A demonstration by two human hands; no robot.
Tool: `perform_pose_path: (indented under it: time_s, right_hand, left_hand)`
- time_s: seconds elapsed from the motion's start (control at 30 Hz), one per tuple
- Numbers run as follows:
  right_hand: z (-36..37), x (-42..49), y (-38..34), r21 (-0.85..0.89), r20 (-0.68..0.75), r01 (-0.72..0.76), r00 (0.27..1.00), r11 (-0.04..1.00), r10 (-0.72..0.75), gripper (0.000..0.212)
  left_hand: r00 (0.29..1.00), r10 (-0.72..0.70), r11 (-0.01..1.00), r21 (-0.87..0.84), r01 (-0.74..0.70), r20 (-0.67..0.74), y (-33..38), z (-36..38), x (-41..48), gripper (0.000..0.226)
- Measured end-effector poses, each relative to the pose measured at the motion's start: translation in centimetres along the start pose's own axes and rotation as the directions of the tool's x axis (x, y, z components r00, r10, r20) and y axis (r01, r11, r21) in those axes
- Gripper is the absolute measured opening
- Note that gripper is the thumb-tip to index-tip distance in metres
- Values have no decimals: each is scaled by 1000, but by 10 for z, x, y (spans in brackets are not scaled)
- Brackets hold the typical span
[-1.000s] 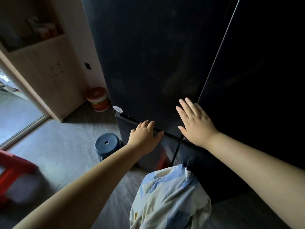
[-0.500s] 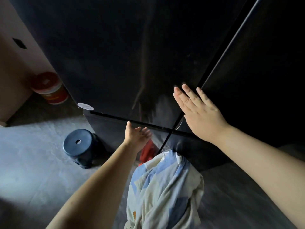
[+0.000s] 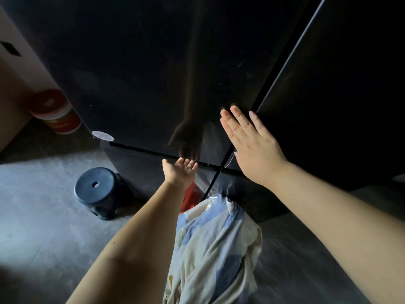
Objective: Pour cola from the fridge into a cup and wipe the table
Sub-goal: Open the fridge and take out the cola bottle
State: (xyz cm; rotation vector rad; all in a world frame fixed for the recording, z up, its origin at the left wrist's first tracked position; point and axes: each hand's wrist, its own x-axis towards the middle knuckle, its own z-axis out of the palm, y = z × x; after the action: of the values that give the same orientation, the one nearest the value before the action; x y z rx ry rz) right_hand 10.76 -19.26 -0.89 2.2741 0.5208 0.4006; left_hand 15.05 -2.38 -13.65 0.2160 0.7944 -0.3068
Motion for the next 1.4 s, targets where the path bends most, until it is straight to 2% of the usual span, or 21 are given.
perform_pose_path:
  time_s: [0.3,0.43,0.57,0.67,0.77,0.83,0.9,0.97,1.03,1.13,1.2,1.27,1.33,1.4]
  right_hand:
    - [-19,-6,4,66,38,13,999,998,-15,78]
    - [-28,-18,-7,122,18,25,999,992,-28,77]
    - [-34,-32,-25,202,-34,4,999,979,3,72]
    - [-35,-28,-30,344,-54,-41,997,938,63,68]
    - [-43,-34,-35,633,-86,-101,976,767,200,64]
    - [-48,-42,-39,792,-55,-181,930,583,364,65]
    - [-50,-44,-41,878,52,-282,859,387,509,72]
    - [-55,-37,-40,910,230,-370,824,185,517,81]
    - [-58,-27,-42,899,381,-436,818,34,430,85]
    - [-61,-19,-49,871,488,-459,774,-174,403,84]
    - [-63,-17,-52,863,505,-429,753,-268,422,86]
    - [-62,-18,-51,858,510,-411,754,-308,415,87]
    - [-59,-21,-49,851,518,-416,763,-320,387,88]
    - [-58,-25,-48,848,518,-412,780,-334,352,90]
  left_hand:
    - [1000,23,1000,1,-23,-7,-1,-4,-10,72]
    - [1000,18,997,74,-17,-17,0,-15,-20,73]
    - [1000,0,975,223,7,-32,11,-27,-25,79]
    - [999,-32,967,251,34,-14,18,-25,-23,83]
    - [999,-37,976,217,32,21,12,-24,-24,83]
    - [999,-34,979,201,29,19,10,-25,-23,81]
    - [999,-38,980,198,34,19,12,-24,-25,81]
    - [999,-38,984,178,32,27,13,-23,-27,81]
    - [999,-39,985,171,33,34,13,-22,-29,80]
    - [996,-57,988,148,47,68,12,-26,-30,80]
    - [995,-57,991,126,47,81,14,-32,-31,76]
    - [996,-56,985,168,43,71,15,-41,-35,69]
    - [999,-39,944,328,33,11,16,-47,-46,64]
    - [996,84,841,538,-56,-28,21,-43,-65,60]
